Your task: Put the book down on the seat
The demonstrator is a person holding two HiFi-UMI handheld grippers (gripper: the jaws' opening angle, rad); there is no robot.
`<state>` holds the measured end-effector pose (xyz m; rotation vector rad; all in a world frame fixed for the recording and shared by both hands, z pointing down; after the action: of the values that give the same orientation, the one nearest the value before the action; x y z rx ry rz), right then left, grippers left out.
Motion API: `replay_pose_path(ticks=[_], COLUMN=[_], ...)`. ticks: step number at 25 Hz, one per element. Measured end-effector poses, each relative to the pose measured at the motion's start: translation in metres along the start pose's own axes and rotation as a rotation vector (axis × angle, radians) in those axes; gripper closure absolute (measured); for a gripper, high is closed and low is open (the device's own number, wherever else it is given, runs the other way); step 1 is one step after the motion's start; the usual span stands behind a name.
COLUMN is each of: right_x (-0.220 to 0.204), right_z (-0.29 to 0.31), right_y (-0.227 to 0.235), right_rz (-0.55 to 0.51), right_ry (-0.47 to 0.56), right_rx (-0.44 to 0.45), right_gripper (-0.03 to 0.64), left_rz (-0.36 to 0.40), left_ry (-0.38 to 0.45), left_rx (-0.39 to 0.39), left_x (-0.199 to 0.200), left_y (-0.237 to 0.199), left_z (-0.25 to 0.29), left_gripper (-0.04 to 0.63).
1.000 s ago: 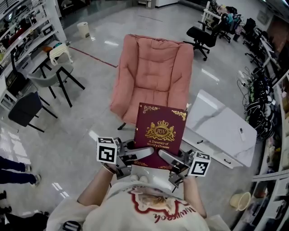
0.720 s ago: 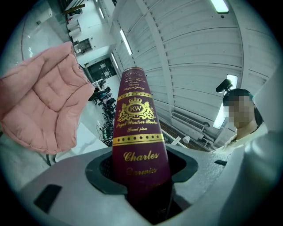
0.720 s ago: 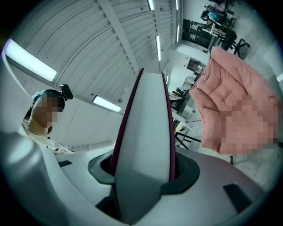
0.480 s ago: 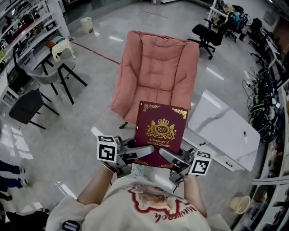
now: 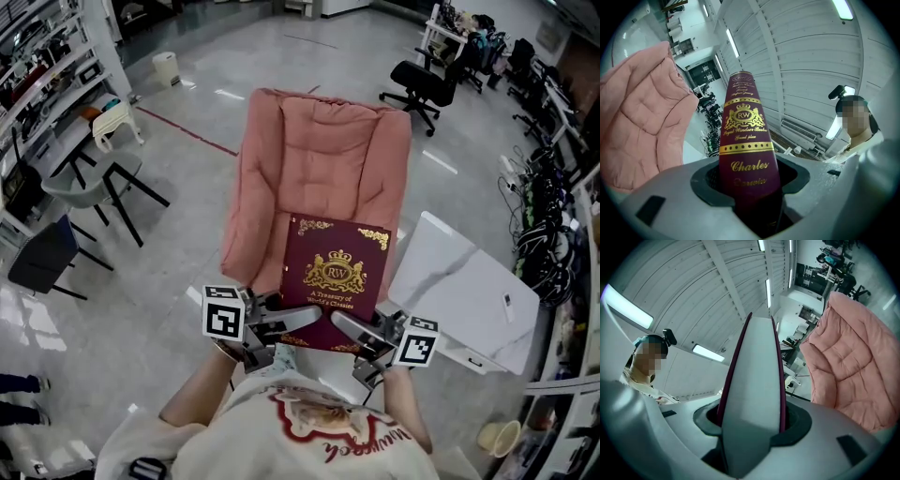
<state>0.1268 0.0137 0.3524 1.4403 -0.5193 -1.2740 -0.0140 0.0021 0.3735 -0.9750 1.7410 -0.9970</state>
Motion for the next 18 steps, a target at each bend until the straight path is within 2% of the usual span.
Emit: replay_pose_path(ticks=[8,12,15,18], right_x=[0.089,0.116,0.132,0.134], right_z=[0.074,0.096,0.106,0.106], right_y=[0.042,0.083,0.089,0.094], right_rz=[-0.008,0.000,0.010,0.009], right_ry=[0.036,0.044,0.052,0.056], right_rx=[-0.020,-0.028,-0.034,-0.036], right_gripper=[0.394,0.394,0.394,0.394], left_rz=[-0.005,-0.015,-0.024,-0.024], left_ry=[-0.031,-0.040,-0.048,-0.053], left_rx=[-0.024,-0.025,-0.024,-0.024], left_x=[0.116,0.148,0.168,0.170], left_y=[-0.055,-0.099,-0.107,-0.113], left_z=[0.002,0.006,0.008,0.011], left_gripper=[0.362,0.362,0.362,0.362])
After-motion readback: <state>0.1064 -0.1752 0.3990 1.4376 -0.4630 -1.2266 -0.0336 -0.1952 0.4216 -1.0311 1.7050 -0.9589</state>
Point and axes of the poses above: the fingertips, and each gripper's own axes: z forward along the fingers, y to its right, x out of its top, the point moved 6 cm from there along -z, backward along the fingers, and after that the axes turned 5 degrees about -x, right-handed, at the moved point
